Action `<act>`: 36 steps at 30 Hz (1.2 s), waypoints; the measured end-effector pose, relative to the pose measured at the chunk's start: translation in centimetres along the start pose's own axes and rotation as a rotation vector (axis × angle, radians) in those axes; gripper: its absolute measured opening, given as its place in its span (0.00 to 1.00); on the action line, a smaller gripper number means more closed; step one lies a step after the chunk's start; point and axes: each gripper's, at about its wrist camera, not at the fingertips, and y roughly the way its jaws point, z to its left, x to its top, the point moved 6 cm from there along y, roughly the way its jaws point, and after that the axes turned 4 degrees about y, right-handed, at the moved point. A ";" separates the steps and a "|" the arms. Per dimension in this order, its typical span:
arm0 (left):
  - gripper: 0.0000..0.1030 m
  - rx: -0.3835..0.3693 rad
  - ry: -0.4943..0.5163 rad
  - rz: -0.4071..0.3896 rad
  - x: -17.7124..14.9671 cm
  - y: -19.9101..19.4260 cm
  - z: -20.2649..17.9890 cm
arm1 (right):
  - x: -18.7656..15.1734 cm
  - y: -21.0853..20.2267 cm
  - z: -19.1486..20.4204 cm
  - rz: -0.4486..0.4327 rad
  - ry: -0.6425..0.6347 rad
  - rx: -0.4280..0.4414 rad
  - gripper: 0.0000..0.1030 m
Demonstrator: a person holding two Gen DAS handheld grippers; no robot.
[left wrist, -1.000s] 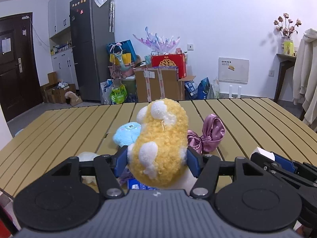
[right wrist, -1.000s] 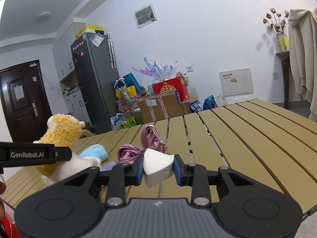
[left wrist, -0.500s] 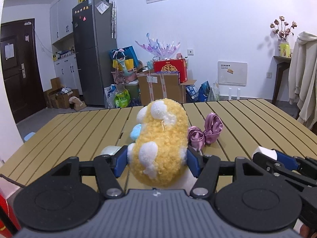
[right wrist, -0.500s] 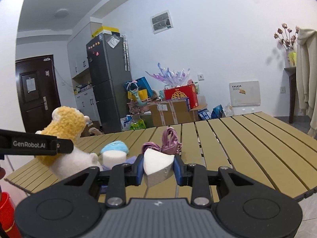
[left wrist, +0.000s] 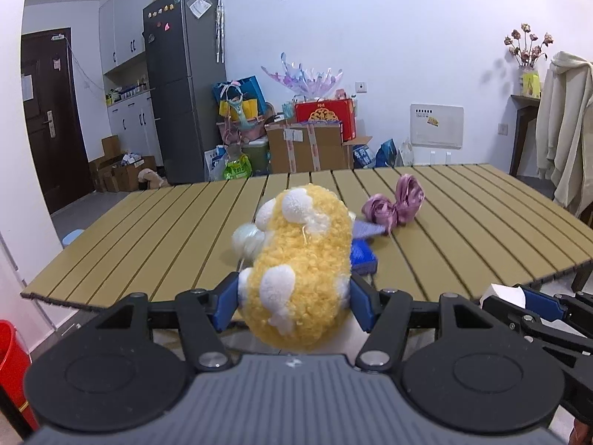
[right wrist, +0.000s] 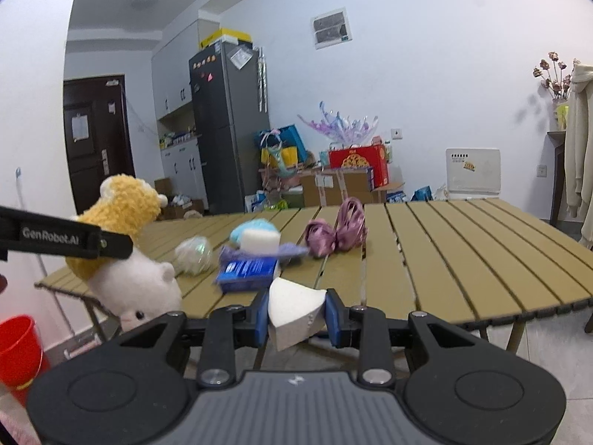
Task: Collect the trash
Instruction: 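Carry the plush toy and foam wedge off the table toward the black bin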
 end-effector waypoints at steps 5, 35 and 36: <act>0.60 0.004 -0.003 0.028 -2.4 -1.0 1.4 | -2.4 -1.2 1.0 0.045 -0.008 -0.004 0.29; 0.60 0.037 -0.015 0.349 -20.1 2.6 6.3 | -15.6 1.0 5.0 0.423 -0.098 -0.056 0.29; 0.60 0.040 -0.014 0.356 -20.4 2.7 6.3 | -15.8 1.1 5.0 0.434 -0.097 -0.060 0.29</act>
